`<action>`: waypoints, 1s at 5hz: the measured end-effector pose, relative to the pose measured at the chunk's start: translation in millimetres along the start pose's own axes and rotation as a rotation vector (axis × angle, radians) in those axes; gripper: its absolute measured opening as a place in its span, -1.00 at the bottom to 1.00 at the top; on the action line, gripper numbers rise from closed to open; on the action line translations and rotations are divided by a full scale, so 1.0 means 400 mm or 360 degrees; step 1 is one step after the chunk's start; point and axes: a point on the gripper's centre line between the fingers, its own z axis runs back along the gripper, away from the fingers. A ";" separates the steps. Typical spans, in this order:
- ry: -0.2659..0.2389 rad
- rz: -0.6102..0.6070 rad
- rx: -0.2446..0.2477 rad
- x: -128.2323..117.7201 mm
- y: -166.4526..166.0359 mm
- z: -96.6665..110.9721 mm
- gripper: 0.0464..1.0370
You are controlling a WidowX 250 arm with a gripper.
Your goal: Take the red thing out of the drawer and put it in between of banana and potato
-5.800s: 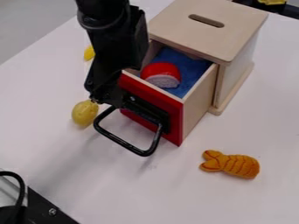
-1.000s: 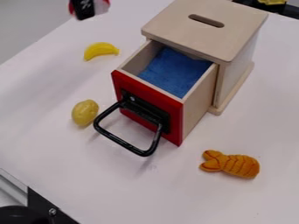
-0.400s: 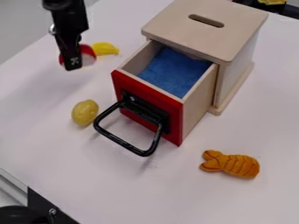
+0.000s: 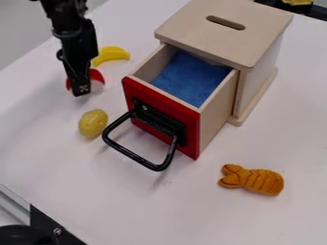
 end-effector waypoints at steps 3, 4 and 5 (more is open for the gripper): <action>0.0027 0.0001 -0.0074 -0.002 -0.014 -0.018 0.78; 0.0031 -0.0008 -0.0087 0.002 -0.027 -0.001 0.94; -0.0040 0.0024 -0.0058 0.012 -0.021 0.062 0.93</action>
